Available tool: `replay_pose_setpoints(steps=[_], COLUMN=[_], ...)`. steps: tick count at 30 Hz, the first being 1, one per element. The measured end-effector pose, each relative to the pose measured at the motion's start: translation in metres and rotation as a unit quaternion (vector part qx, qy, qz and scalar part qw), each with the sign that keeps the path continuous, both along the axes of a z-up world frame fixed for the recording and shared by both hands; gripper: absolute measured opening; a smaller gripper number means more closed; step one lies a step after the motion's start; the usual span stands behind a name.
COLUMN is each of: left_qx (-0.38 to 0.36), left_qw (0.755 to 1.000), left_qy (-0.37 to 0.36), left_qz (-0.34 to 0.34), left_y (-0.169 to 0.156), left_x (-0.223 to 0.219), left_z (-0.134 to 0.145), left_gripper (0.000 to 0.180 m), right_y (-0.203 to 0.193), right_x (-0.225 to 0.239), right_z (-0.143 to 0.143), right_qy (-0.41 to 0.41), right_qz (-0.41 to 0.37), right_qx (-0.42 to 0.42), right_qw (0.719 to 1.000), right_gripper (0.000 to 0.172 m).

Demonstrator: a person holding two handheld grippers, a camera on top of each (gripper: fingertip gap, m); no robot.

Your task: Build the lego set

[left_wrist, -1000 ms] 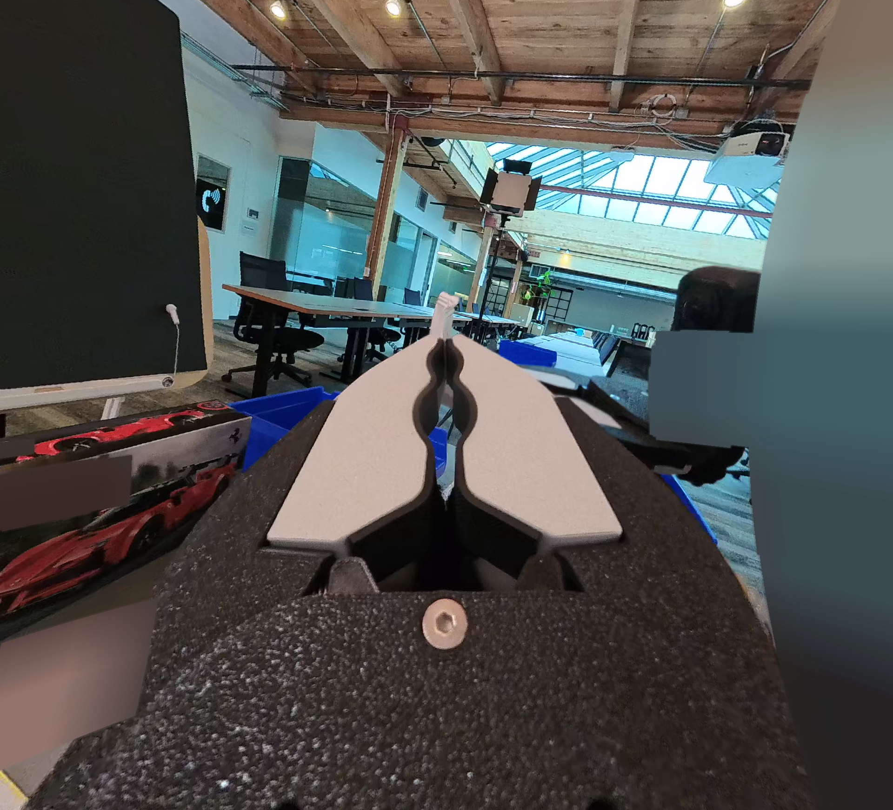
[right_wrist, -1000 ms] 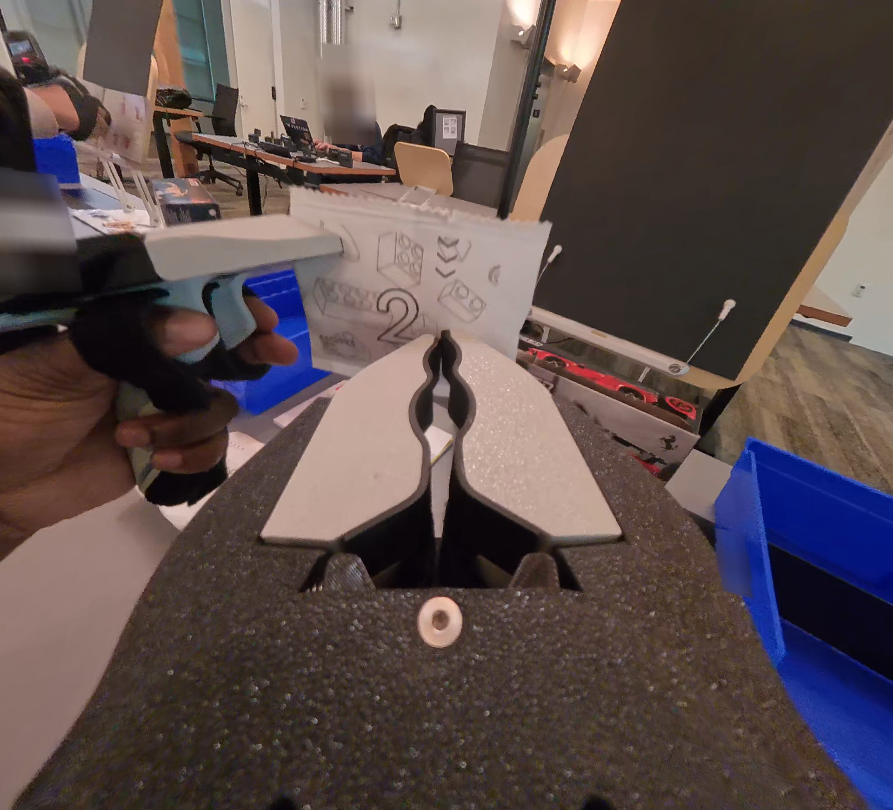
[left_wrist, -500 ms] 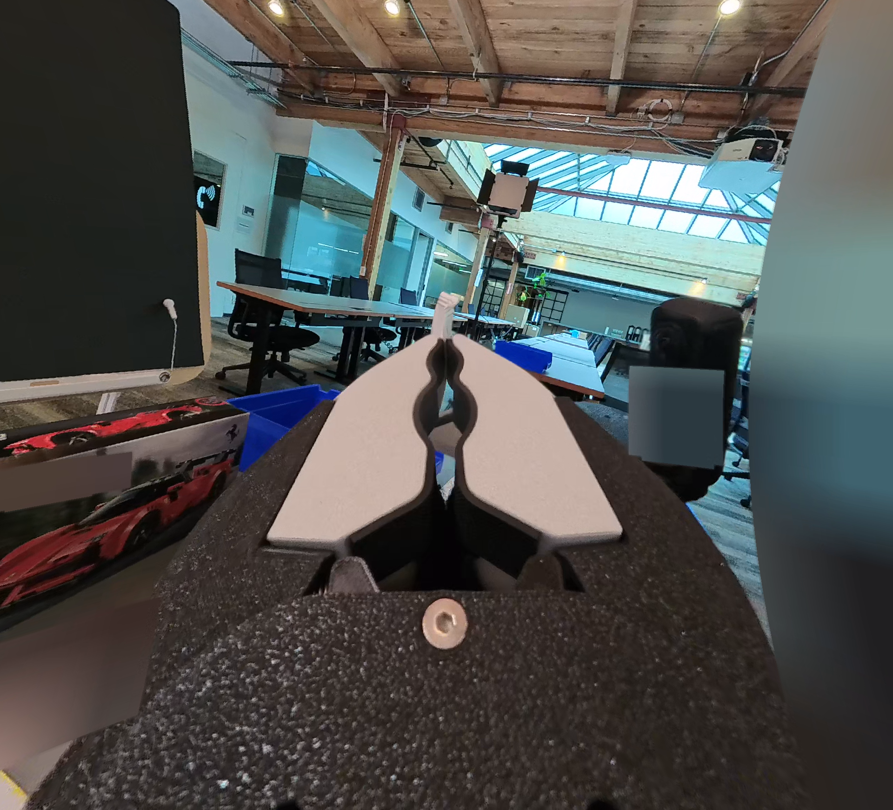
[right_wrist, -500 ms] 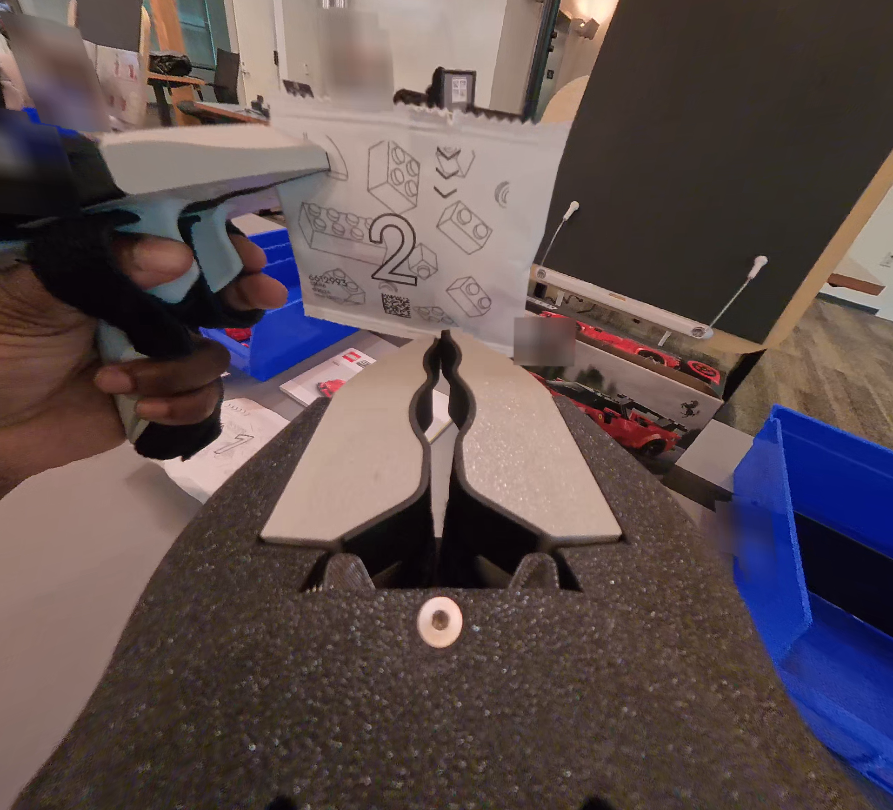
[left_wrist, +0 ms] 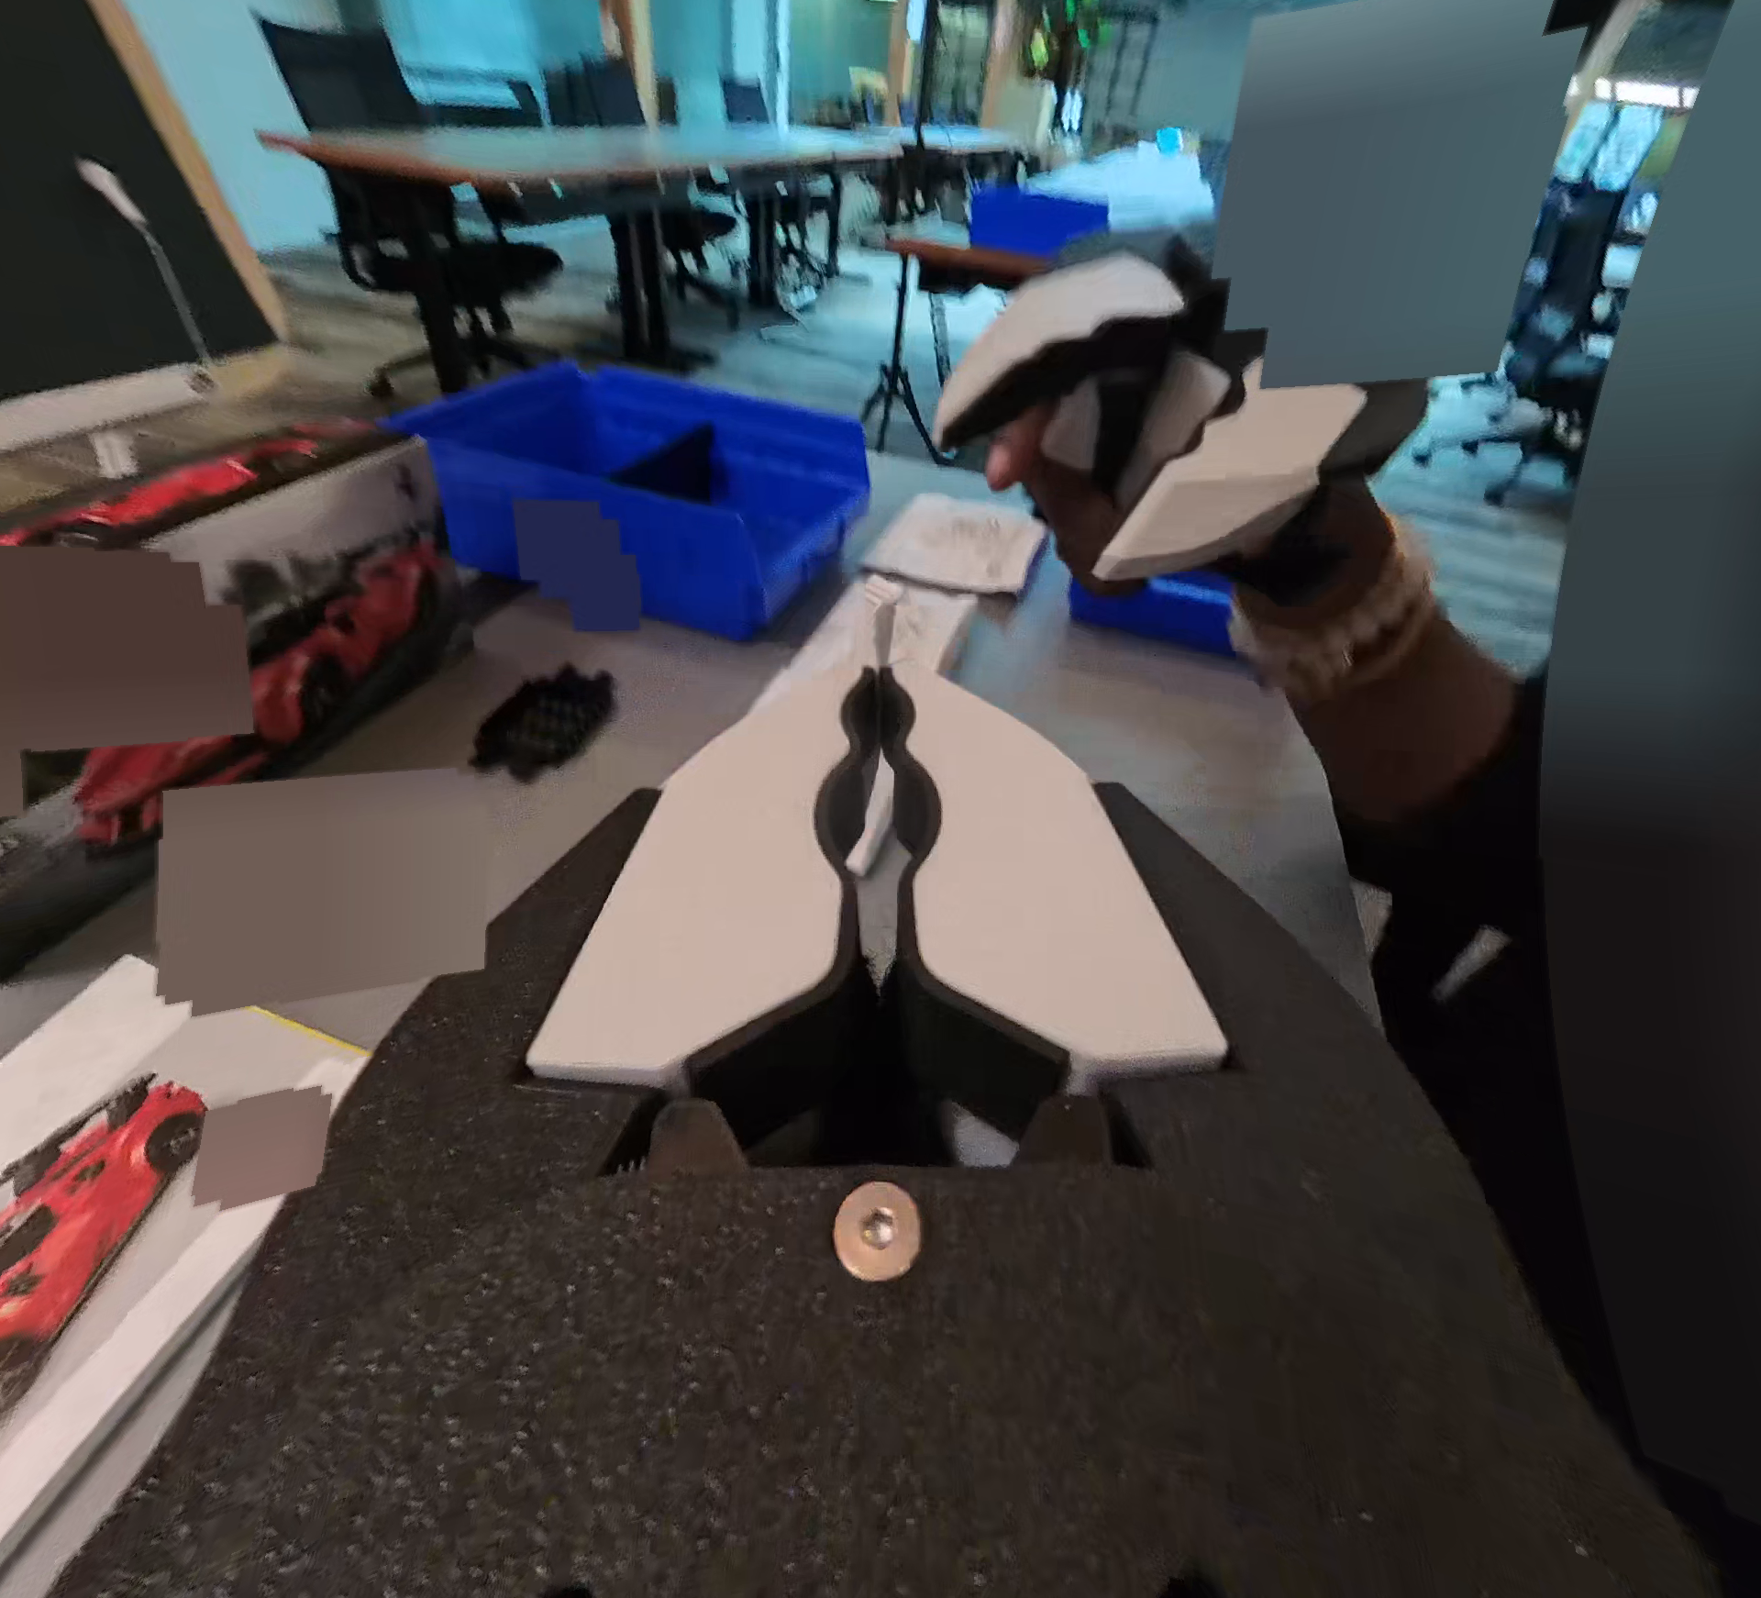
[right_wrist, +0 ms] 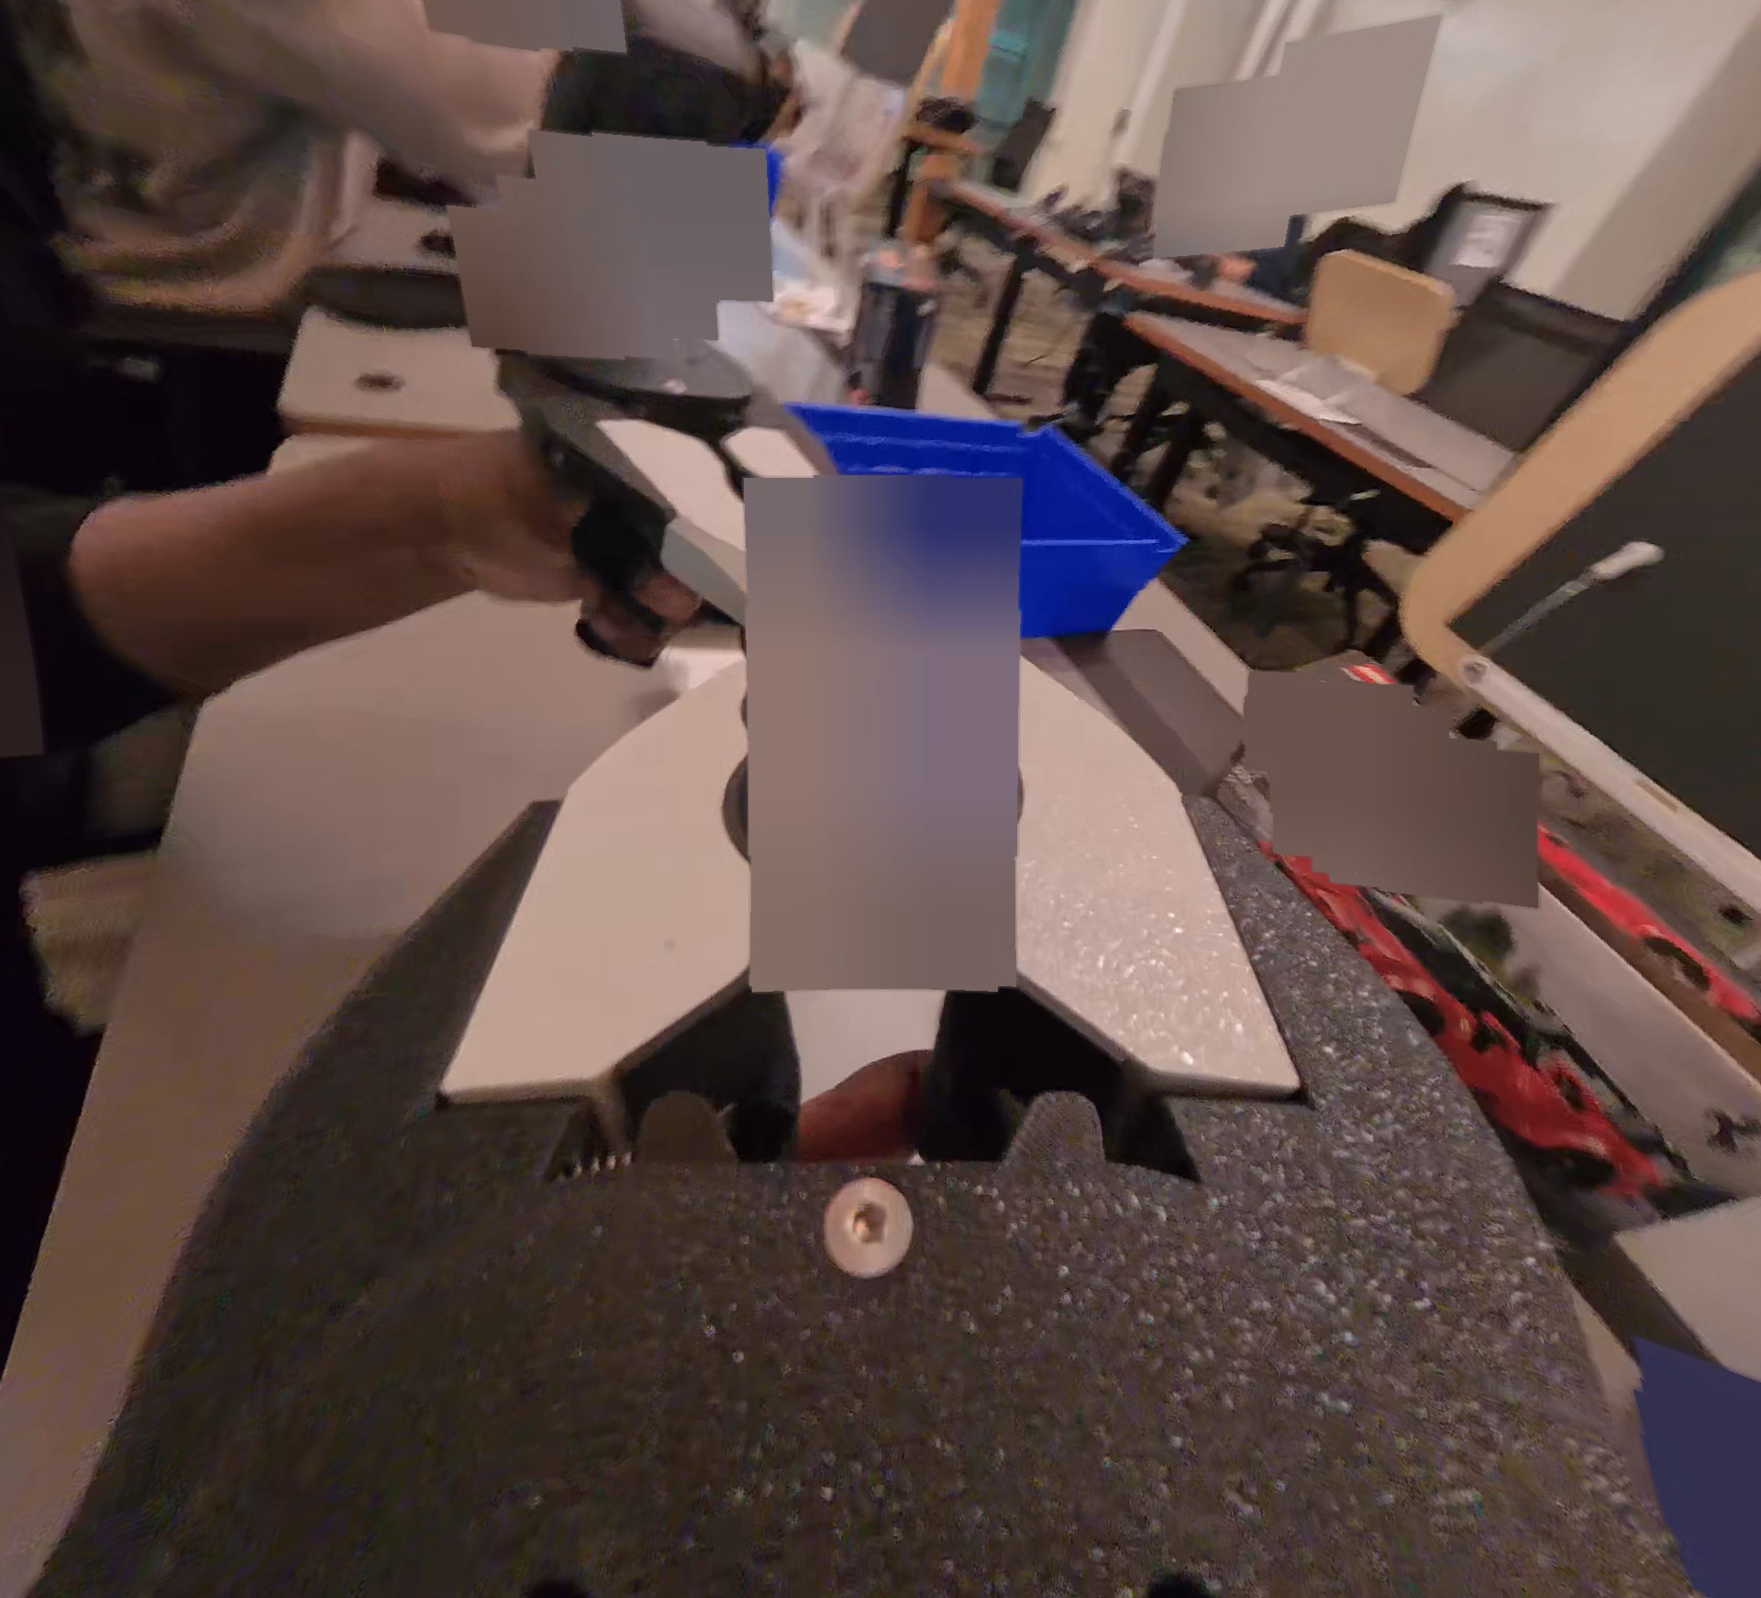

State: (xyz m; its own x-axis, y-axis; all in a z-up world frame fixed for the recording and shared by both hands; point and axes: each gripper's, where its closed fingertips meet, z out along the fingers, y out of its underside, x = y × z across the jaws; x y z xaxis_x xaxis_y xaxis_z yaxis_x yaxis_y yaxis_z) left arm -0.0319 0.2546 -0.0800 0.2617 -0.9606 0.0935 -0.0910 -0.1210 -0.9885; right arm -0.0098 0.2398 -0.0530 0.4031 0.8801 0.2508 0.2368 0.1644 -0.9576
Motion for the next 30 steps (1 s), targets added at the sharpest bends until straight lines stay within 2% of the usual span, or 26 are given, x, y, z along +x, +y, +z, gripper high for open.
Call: replay_pose_setpoints(steps=[1,2,5,7,11,13,15,19,24,28,30], left_qx=[0.001,0.004,0.012,0.015,0.027,0.036,0.043,0.047,0.059,0.068,0.078], left_qw=[1.000,0.999,0.995,0.994,0.989,0.986,0.985,0.985,0.980,0.971,0.961], left_qy=[0.018,0.036,0.077,0.086,0.113,0.132,0.136,0.112,0.153,0.206,0.245], left_qz=[-0.011,-0.024,-0.056,-0.072,-0.092,-0.096,-0.096,-0.120,-0.115,-0.102,-0.097], left_y=[-0.005,-0.010,-0.023,-0.029,-0.036,-0.037,-0.038,-0.045,-0.042,-0.038,-0.036], left_x=[0.001,0.002,0.005,0.007,0.008,0.008,0.008,0.010,0.013,0.014,0.013], left_z=[-0.006,-0.011,-0.022,-0.023,-0.028,-0.032,-0.031,-0.024,-0.032,-0.041,-0.049], left_gripper=[0.000,0.000,0.000,0.000,0.000,0.000,0.000,0.002,0.000,0.000,0.000], right_y=[-0.004,-0.007,-0.006,-0.007,-0.016,-0.020,-0.022,-0.028,-0.026,-0.023,-0.026], right_x=[-0.004,-0.007,-0.012,-0.016,-0.022,-0.024,-0.025,-0.022,-0.018,-0.015,-0.015], right_z=[-0.005,-0.011,-0.031,-0.036,-0.049,-0.052,-0.052,-0.043,-0.051,-0.061,-0.062], right_qy=[-0.028,-0.058,-0.142,-0.164,-0.195,-0.198,-0.185,-0.104,-0.063,-0.086,-0.108], right_qz=[0.026,0.052,0.089,0.108,0.152,0.167,0.171,0.207,0.214,0.196,0.200], right_qx=[0.000,0.002,-0.013,-0.016,-0.016,-0.002,-0.003,-0.023,-0.052,-0.057,-0.045], right_qw=[0.999,0.997,0.986,0.980,0.969,0.966,0.968,0.973,0.973,0.975,0.973], right_gripper=[0.042,0.044,0.035,0.022,0.017,0.003,0.001,0.000,0.001,0.002,0.009])
